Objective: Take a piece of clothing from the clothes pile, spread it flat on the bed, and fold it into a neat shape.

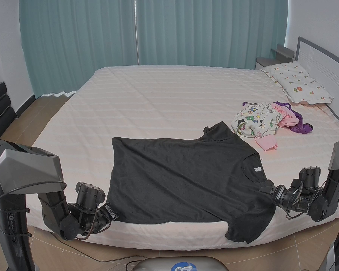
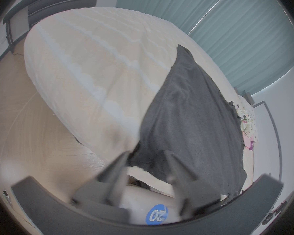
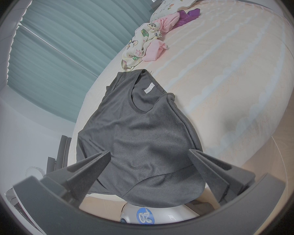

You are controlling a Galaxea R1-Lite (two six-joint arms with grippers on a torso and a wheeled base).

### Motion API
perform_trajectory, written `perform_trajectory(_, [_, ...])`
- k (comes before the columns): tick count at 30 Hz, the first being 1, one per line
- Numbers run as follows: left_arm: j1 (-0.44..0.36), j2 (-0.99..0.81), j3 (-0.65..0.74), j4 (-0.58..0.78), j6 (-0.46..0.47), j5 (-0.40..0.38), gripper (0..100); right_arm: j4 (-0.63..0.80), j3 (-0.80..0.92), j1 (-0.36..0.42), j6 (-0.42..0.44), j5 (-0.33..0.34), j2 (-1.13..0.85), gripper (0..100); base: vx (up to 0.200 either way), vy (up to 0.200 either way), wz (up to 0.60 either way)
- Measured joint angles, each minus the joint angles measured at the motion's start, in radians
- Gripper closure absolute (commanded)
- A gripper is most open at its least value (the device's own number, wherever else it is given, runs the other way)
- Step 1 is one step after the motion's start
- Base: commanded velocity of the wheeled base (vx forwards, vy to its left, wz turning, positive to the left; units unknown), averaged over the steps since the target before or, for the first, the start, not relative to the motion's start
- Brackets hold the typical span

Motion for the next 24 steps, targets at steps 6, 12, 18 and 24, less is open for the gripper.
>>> perform_trajectory(6, [0.007, -0.002, 0.019, 0.0, -0.006, 0.017, 100, -0.001, 0.001, 0.0, -0.001, 0.0, 0.007, 0, 0.0, 0.0, 0.0])
perform_trajectory(12, [0.023, -0.027, 0.052, -0.001, -0.005, 0.016, 100, -0.001, 0.002, 0.0, 0.005, 0.002, 0.01, 0, 0.0, 0.0, 0.0])
perform_trajectory(18, [0.034, -0.087, 0.096, 0.0, -0.004, 0.006, 100, -0.001, 0.001, 0.012, 0.003, -0.001, 0.019, 0, 0.0, 0.0, 0.0])
perform_trajectory(24, [0.047, -0.104, 0.097, -0.005, -0.007, -0.003, 100, 0.011, -0.037, 0.001, -0.011, -0.006, 0.028, 0, 0.0, 0.0, 0.0])
